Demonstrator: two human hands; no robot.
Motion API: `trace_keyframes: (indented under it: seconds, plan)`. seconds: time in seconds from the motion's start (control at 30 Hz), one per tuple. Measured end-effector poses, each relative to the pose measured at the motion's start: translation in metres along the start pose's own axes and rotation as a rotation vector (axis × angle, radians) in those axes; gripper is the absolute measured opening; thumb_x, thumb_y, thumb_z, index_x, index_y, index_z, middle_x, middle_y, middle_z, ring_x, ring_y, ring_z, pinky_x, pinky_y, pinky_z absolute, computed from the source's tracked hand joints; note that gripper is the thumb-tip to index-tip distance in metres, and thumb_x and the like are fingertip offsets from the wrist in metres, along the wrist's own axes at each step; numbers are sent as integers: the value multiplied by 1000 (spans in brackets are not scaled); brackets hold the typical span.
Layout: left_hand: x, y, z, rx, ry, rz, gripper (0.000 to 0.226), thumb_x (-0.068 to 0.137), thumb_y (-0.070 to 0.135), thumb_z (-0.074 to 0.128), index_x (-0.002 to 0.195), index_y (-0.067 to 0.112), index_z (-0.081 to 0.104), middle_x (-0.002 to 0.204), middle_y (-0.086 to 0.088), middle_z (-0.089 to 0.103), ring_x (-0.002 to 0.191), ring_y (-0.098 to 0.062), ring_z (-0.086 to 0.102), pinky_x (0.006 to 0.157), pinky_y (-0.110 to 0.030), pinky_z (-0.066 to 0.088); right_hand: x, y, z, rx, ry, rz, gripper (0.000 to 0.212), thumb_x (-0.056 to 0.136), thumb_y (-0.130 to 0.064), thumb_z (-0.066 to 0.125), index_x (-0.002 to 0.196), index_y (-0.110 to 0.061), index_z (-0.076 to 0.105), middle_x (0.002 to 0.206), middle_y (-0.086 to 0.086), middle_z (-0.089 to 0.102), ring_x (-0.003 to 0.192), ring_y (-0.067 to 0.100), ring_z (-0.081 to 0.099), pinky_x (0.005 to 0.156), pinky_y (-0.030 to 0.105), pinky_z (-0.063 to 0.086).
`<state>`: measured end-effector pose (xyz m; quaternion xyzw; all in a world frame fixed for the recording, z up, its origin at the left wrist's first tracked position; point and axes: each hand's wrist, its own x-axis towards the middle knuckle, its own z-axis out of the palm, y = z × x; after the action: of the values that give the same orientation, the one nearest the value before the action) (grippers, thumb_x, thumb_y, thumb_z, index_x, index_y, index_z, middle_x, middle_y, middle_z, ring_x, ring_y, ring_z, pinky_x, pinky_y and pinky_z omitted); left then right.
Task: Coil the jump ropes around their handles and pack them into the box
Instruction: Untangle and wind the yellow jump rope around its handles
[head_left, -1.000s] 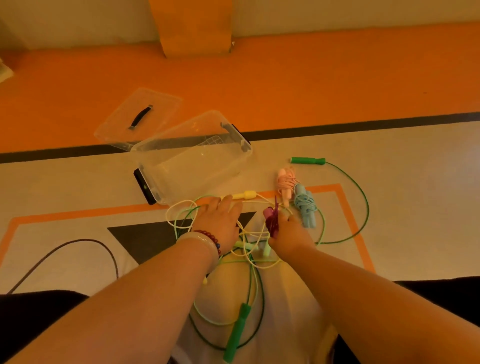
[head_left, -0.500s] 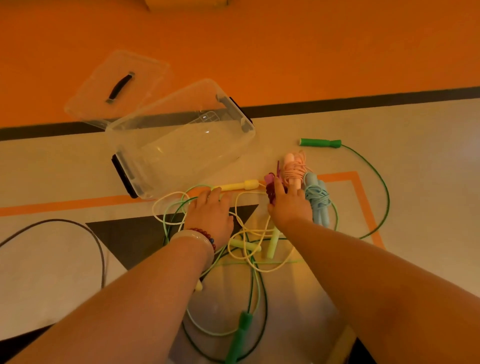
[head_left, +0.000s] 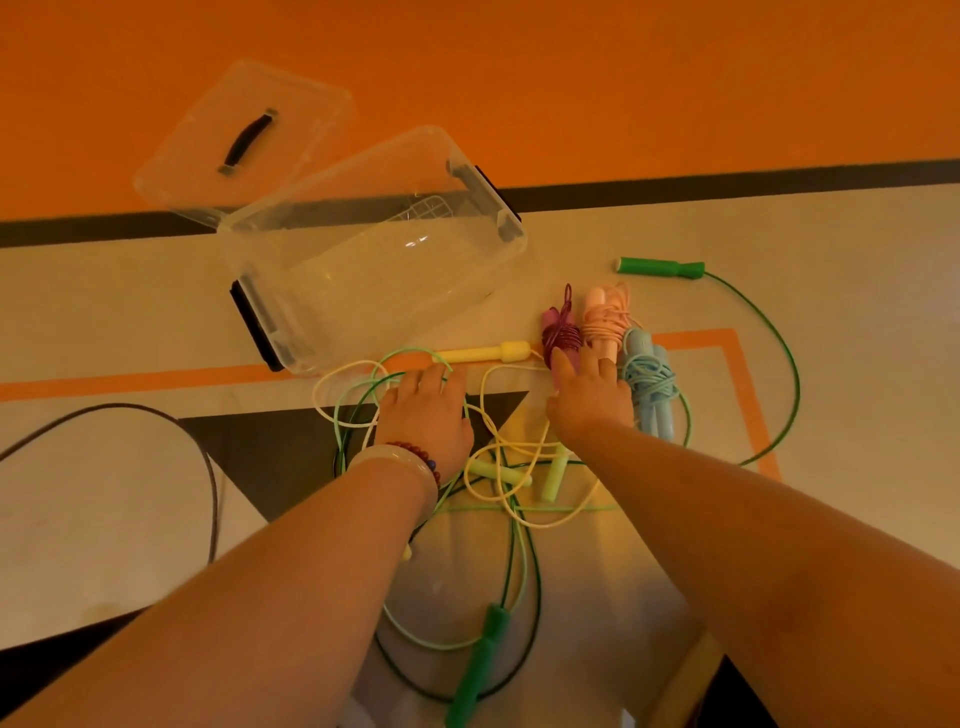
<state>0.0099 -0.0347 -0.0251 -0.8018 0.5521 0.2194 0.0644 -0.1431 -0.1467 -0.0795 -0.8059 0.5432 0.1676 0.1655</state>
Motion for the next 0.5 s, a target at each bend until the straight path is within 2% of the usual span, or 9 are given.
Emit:
trace_keyframes:
  seconds: [0.1, 0.17, 0.3, 0.5]
  plan:
    - [-3, -3, 1, 20, 3, 19, 60, 98, 36, 43, 151, 23, 18, 156, -2, 21, 143, -26, 18, 113, -42, 21, 1, -8, 1, -25, 14, -76, 63, 95, -27, 44, 151, -26, 15, 149, 8, 25, 140, 34, 19, 110, 46, 27]
    - [-4, -6, 2, 20, 2, 20, 60, 98, 35, 42, 151, 23, 18, 157, -2, 19, 143, -27, 17, 114, -42, 21, 4, -14, 1, -57, 17, -127, 63, 94, -26, 44, 151, -23, 17, 152, 9, 24, 139, 34, 21, 113, 47, 20]
    - [-5, -16, 5, 17, -5, -10, 59, 97, 35, 43, 150, 24, 19, 156, -1, 20, 143, -26, 18, 113, -42, 21, 14, -29, -1, -148, 19, -222, 61, 98, -21, 37, 153, -18, 12, 161, 5, 6, 148, 27, -1, 119, 43, 0]
    - [-4, -31, 7, 31, -10, 0, 60, 96, 32, 45, 150, 25, 18, 155, -2, 22, 142, -27, 19, 114, -41, 20, 37, -53, 2, -113, -164, -257, 74, 95, -10, 39, 154, -20, -5, 161, 5, -13, 149, 26, -4, 121, 41, 4]
